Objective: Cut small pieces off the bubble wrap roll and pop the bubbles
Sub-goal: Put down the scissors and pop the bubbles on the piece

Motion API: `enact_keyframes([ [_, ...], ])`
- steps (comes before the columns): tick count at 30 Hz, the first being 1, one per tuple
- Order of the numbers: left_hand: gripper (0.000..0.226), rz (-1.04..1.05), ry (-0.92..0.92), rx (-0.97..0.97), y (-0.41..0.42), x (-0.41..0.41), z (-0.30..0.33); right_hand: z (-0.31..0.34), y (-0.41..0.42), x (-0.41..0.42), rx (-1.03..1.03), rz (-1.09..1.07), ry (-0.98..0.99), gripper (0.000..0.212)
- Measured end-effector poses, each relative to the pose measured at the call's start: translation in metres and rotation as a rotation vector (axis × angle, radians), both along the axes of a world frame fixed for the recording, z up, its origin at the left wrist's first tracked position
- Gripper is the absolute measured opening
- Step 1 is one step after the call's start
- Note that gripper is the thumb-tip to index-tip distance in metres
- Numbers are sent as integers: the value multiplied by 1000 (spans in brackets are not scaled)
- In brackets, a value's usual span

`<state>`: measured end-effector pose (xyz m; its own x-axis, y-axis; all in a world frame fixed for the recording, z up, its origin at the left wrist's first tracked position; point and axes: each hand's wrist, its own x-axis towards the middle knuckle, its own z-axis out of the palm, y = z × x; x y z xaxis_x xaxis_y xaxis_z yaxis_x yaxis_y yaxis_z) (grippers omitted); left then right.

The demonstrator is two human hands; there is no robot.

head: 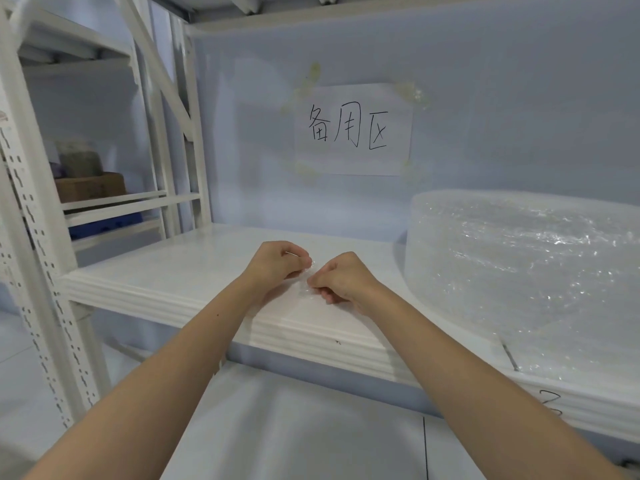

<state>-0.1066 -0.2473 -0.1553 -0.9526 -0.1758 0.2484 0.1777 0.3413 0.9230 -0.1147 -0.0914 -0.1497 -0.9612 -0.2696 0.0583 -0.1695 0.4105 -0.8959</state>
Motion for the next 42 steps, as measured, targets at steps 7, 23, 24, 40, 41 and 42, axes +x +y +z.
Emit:
enact_keyframes([
  [7,5,38,38,-275,-4,-19,-7,-4,-8,-10,254,-43,151,28],
  [23,18,23,-5,-378,-10,-37,-11,-15,-13,-1,370,-10,389,27],
  [24,18,21,-9,-385,-12,-38,-12,-15,-13,-1,367,-12,391,21],
  [40,13,110,187,-185,1,-14,8,0,20,67,259,0,475,22],
  [41,9,95,213,-156,11,-4,13,0,30,89,255,39,463,24],
  [42,6,76,227,-124,23,6,16,-1,42,113,268,70,453,25],
])
